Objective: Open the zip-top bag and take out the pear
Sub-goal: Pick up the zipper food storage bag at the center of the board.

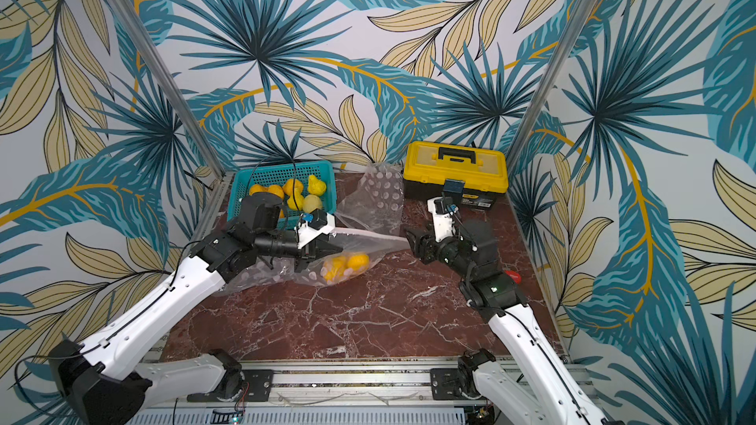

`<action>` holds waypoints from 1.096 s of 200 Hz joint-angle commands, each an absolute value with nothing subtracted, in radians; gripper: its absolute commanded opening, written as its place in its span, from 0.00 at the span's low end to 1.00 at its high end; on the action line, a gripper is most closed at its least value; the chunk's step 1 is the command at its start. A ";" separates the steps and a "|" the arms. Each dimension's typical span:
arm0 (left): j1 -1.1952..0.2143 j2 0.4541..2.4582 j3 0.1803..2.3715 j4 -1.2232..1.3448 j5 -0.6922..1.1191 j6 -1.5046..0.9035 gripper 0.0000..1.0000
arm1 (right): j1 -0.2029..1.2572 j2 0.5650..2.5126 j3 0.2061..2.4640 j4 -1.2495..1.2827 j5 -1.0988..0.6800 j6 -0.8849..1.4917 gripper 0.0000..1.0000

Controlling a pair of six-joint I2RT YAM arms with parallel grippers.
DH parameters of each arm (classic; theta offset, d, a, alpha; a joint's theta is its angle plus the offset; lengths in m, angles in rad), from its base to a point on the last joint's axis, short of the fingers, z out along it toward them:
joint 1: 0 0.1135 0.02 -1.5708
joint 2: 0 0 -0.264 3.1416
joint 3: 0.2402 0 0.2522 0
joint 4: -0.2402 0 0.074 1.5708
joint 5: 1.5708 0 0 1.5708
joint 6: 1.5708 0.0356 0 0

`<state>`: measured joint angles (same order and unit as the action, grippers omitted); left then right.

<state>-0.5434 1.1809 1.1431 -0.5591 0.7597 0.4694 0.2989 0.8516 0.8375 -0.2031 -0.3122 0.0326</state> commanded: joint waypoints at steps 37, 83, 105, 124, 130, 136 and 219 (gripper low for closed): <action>-0.530 1.109 1.086 -0.564 0.681 0.569 0.00 | 0.296 0.886 0.844 -0.354 -0.720 -0.324 0.67; -0.480 1.081 1.071 -0.562 0.717 0.552 0.00 | 0.297 0.929 0.835 -0.426 -0.764 -0.386 0.67; -0.460 1.053 1.061 -0.563 0.707 0.547 0.00 | 0.298 0.946 0.829 -0.438 -0.625 -0.382 0.63; -0.444 1.025 1.045 -0.563 0.690 0.544 0.00 | 0.298 0.968 0.844 -0.468 -0.611 -0.394 0.55; -0.437 1.017 1.040 -0.563 0.687 0.545 0.00 | 0.298 0.975 0.851 -0.472 -0.619 -0.395 0.50; -0.433 1.010 1.036 -0.563 0.687 0.543 0.00 | 0.298 0.981 0.854 -0.473 -0.626 -0.392 0.46; -0.422 0.999 1.058 -0.555 0.568 0.447 0.48 | 0.300 0.933 0.964 -0.476 -0.666 -0.339 0.00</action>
